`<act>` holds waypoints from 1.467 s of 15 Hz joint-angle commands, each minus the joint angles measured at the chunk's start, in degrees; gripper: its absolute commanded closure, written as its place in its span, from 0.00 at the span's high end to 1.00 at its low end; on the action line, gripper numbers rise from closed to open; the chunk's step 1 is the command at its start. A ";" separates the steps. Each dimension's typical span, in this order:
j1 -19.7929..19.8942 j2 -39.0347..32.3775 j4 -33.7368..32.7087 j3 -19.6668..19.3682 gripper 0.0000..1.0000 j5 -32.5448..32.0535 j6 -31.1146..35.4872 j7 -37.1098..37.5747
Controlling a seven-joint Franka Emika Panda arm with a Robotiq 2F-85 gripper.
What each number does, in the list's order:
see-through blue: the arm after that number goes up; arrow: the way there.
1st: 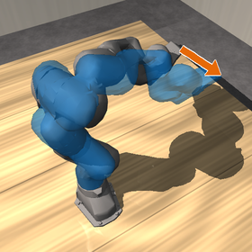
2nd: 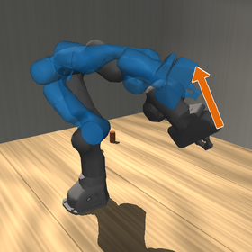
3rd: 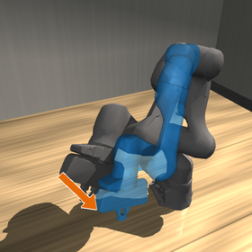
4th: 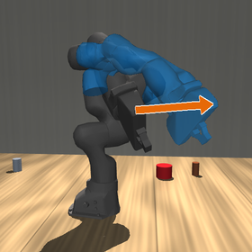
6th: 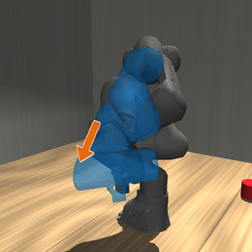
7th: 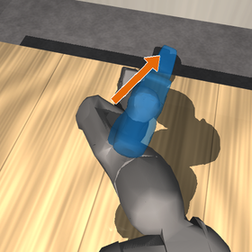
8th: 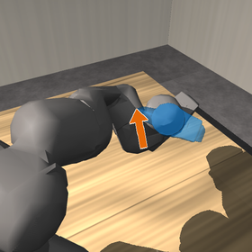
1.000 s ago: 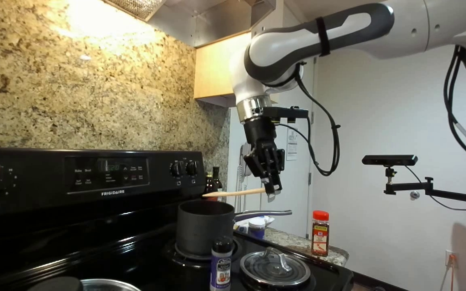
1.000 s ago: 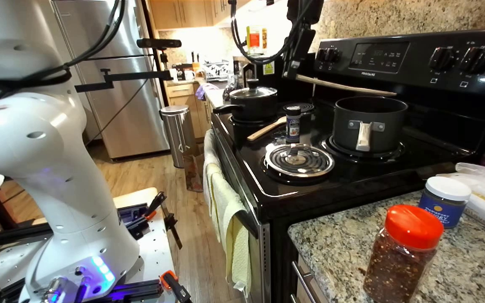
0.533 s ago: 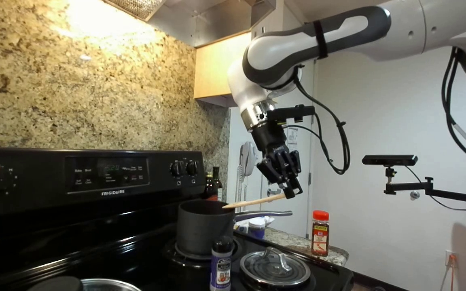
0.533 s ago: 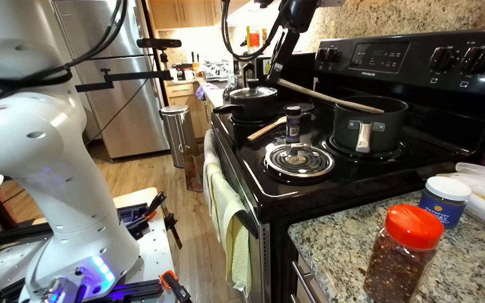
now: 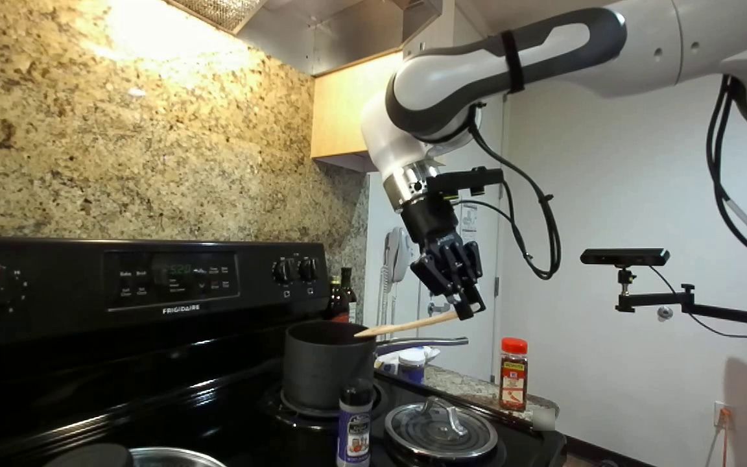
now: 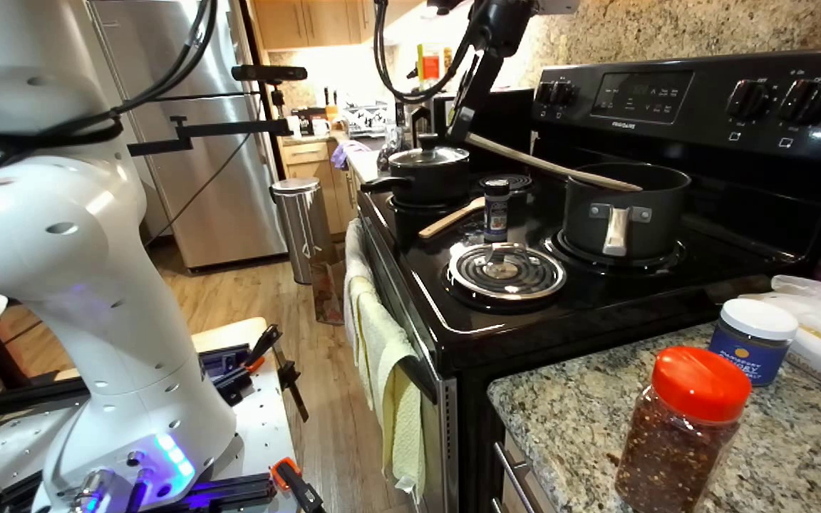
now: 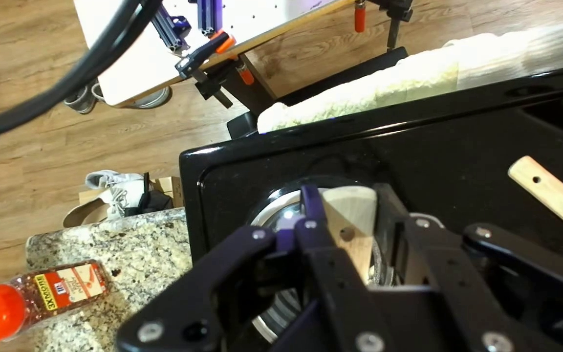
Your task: Place the glass lid on the bottom right plate of the stove, place one of the cooking sticks in the pot on the upper right plate
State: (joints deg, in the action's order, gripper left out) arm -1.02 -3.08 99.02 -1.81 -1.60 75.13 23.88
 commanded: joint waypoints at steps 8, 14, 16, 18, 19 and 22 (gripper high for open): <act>0.12 -9.77 -15.31 0.76 0.14 -2.16 -8.45 -4.38; 0.23 -15.34 -21.88 0.61 0.14 -0.32 -11.23 -8.17; 0.24 -16.56 -23.50 0.61 0.14 0.17 -11.32 -8.76; 0.13 -17.76 -25.38 0.48 0.14 0.31 -13.68 -8.39; -0.02 -18.15 -26.07 0.32 0.14 0.09 -14.81 -7.44; -0.23 -19.66 -28.83 -0.05 0.14 0.01 -20.40 -5.79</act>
State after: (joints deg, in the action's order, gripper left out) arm -1.06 -20.40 74.73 -1.29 -2.44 60.44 16.86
